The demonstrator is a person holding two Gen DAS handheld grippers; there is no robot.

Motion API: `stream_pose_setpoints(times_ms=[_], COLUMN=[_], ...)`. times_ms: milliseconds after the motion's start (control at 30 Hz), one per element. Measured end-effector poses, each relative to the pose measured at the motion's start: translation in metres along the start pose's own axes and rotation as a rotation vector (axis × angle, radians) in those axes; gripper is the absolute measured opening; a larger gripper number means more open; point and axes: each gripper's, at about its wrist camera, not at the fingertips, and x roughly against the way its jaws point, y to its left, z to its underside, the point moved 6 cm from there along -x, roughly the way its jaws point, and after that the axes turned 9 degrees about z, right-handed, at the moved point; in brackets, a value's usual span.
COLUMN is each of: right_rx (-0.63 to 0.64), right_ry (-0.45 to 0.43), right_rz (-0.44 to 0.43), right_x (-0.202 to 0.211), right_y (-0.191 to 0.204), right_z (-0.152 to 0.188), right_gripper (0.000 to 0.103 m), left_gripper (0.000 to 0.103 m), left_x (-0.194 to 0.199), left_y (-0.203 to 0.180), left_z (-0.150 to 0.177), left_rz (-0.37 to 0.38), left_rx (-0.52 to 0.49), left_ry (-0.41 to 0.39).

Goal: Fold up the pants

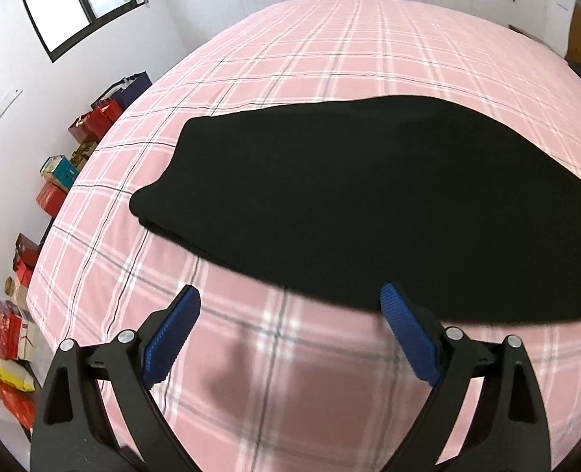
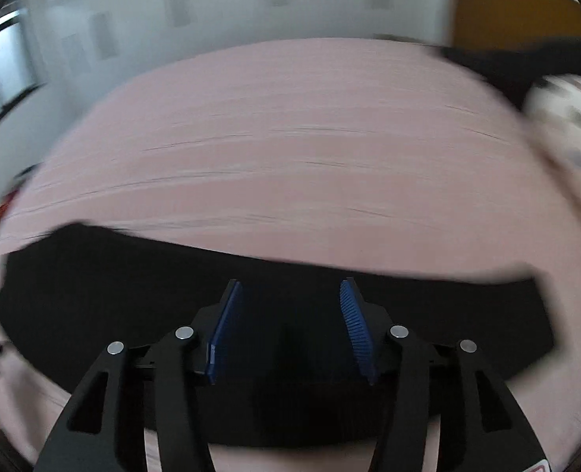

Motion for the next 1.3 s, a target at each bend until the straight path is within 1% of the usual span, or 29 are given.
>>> stream_pose_setpoints(times_ms=[33,133,167,200,267,300,400,433,500,567,600,633,667,700,733,833,933,967,1000,1033,1100,1133,1233,1300], right_rx=[-0.049,-0.168,-0.198,-0.239,-0.3,-0.329,-0.388,-0.413,-0.438,-0.427,-0.417,-0.416,-0.435,-0.465,-0.466,-0.444,-0.376,-0.356,-0.331,-0.292,-0.232,-0.194,-0.094,-0.041], right_ry=[0.024,0.074,0.095,0.114,0.144,0.158,0.171,0.186,0.218,0.204,0.187,0.183,0.188,0.181,0.16,0.094,0.041,0.032,0.02,0.001,-0.026,-0.034,-0.034,-0.027], right_rz=[0.064,0.185,0.193,0.172,0.124,0.079,0.005,-0.026,-0.053,-0.038,-0.036,-0.066,-0.124,-0.146,-0.15,-0.211,-0.285,-0.304,-0.323,-0.355,-0.393,-0.417,-0.465,-0.479], right_x=[-0.003,-0.013,-0.019,-0.026,-0.041,-0.052,-0.072,-0.083,-0.097,-0.105,-0.104,-0.104,-0.102,-0.098,-0.09,-0.061,-0.026,-0.018,-0.008,0.007,0.026,0.037,0.056,0.058], right_y=[-0.043,-0.14,-0.161,-0.18,-0.195,-0.198,-0.213,-0.21,-0.205,-0.199,-0.199,-0.195,-0.19,-0.186,-0.182,-0.155,-0.105,-0.092,-0.074,-0.048,-0.01,0.017,0.087,0.123], right_z=[0.009,0.035,0.041,0.046,0.056,0.059,0.057,0.054,0.053,0.052,0.052,0.05,0.048,0.046,0.041,0.02,-0.01,-0.015,-0.022,-0.031,-0.04,-0.044,-0.049,-0.05], right_gripper=[0.056,0.058,0.059,0.06,0.06,0.062,0.063,0.064,0.064,0.066,0.059,0.037,0.022,0.017,0.017,0.016,0.016,0.016,0.016,0.016,0.016,0.016,0.016,0.016], left_gripper=[0.091,0.091,0.091,0.091,0.091,0.091,0.091,0.091,0.091,0.091,0.091,0.091,0.091,0.091,0.091,0.091,0.091,0.091,0.091,0.091,0.091,0.091,0.091,0.091], left_x=[0.007,0.018,0.022,0.027,0.035,0.036,0.042,0.042,0.044,0.046,0.046,0.045,0.045,0.045,0.044,0.04,0.037,0.036,0.035,0.034,0.032,0.031,0.029,0.027], left_y=[-0.006,-0.022,-0.03,-0.039,-0.056,-0.062,-0.078,-0.082,-0.09,-0.097,-0.099,-0.098,-0.099,-0.099,-0.098,-0.095,-0.088,-0.085,-0.081,-0.077,-0.068,-0.063,-0.047,-0.037], left_z=[0.005,0.012,0.016,0.021,0.03,0.034,0.04,0.042,0.047,0.05,0.051,0.051,0.052,0.052,0.053,0.056,0.059,0.06,0.061,0.062,0.064,0.065,0.066,0.066], left_rz=[0.006,0.012,0.014,0.015,0.021,0.023,0.014,0.01,0.016,0.018,0.02,0.024,0.027,0.03,0.035,0.05,0.071,0.08,0.088,0.095,0.107,0.113,0.124,0.129], left_rx=[-0.004,-0.02,-0.032,-0.044,-0.074,-0.086,-0.142,-0.155,-0.178,-0.195,-0.2,-0.204,-0.208,-0.208,-0.206,-0.192,-0.172,-0.161,-0.151,-0.139,-0.116,-0.105,-0.077,-0.062], left_ry=[0.001,0.003,0.004,0.006,0.016,0.018,0.027,0.028,0.034,0.037,0.038,0.039,0.04,0.041,0.042,0.044,0.049,0.048,0.046,0.043,0.042,0.04,0.03,0.015])
